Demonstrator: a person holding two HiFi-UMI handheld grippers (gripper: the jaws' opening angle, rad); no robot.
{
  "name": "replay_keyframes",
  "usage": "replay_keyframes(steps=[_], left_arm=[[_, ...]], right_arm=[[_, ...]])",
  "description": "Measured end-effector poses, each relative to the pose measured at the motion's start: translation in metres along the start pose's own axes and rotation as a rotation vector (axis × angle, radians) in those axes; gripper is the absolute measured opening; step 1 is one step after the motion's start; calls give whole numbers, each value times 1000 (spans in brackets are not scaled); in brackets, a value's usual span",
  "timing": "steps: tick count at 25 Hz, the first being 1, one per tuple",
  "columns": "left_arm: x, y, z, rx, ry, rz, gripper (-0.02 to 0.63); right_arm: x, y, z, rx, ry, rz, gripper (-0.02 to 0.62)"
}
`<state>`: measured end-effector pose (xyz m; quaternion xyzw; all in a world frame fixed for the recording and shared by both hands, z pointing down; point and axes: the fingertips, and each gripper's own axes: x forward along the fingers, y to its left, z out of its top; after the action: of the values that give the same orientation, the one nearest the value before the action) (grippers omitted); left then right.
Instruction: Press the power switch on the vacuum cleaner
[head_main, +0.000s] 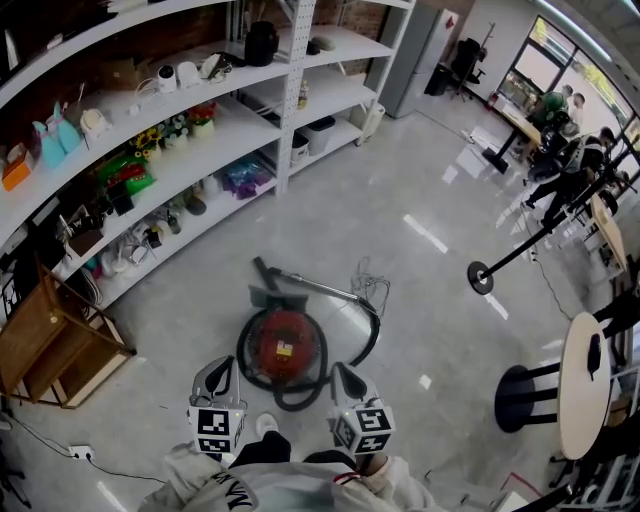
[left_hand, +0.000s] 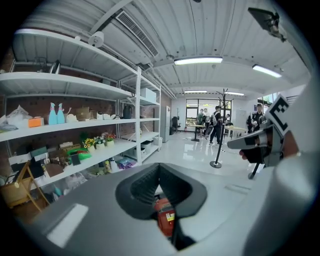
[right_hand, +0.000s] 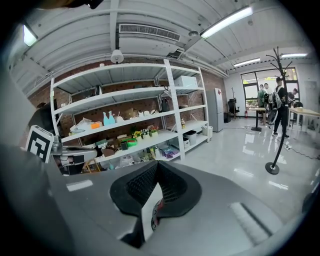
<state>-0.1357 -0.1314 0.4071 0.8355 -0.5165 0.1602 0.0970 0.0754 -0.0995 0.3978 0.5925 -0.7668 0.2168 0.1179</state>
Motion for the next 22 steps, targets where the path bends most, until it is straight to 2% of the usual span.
replay_keyframes(steps=[11, 22], left_arm=[[2, 13, -10, -13, 29, -33, 0], [16, 3, -31, -23, 76, -42, 0]], right_arm=[[8, 15, -8, 2, 35, -18, 0], [19, 2, -26, 13, 87, -13, 0]])
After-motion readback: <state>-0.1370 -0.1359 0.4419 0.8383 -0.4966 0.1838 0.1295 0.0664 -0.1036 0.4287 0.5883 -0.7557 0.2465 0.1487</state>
